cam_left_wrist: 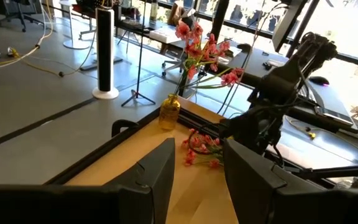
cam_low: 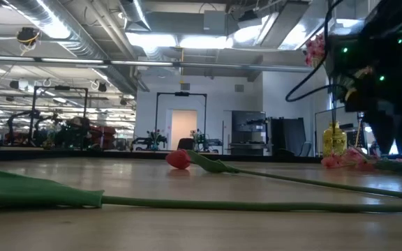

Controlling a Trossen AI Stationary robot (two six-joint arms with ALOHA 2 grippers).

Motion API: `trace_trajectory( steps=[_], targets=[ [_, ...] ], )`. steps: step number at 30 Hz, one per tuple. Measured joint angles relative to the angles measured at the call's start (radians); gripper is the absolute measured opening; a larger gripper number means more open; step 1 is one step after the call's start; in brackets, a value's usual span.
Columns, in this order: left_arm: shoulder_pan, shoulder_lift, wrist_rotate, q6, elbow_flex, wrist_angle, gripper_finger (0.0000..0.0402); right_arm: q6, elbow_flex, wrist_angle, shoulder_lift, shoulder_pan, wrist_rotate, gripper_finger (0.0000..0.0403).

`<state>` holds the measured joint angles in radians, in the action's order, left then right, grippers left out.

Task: Sort flowers into vase by color
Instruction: Put the pink flowers into the yellow vase

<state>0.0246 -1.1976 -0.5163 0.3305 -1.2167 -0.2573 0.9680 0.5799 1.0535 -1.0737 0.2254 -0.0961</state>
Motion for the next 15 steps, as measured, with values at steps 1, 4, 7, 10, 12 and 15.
trace_trajectory(
  steps=[1,4,7,10,12,15],
  targets=[
    [0.000,0.000,0.000,0.000,0.000,0.000,0.0131,-0.006,-0.011,-0.030,-0.004,0.022,0.002,0.0231],
    [0.000,0.000,0.000,0.000,0.000,0.001,0.0131,-0.058,-0.034,-0.077,-0.024,0.098,0.000,0.0244],
    [0.000,0.000,0.001,0.000,0.000,0.001,0.0131,-0.106,-0.043,-0.073,-0.061,0.183,-0.006,0.0260],
    [0.000,0.000,0.002,0.000,0.000,-0.002,0.0131,-0.178,-0.063,-0.080,-0.107,0.250,0.003,0.0265],
    [0.002,0.000,0.002,0.000,0.000,-0.003,0.0131,-0.223,-0.075,-0.120,-0.139,0.276,0.034,0.0263],
    [0.007,0.000,0.002,0.001,0.000,-0.003,0.0131,-0.253,-0.085,-0.149,-0.168,0.295,0.072,0.0247]
  ],
)
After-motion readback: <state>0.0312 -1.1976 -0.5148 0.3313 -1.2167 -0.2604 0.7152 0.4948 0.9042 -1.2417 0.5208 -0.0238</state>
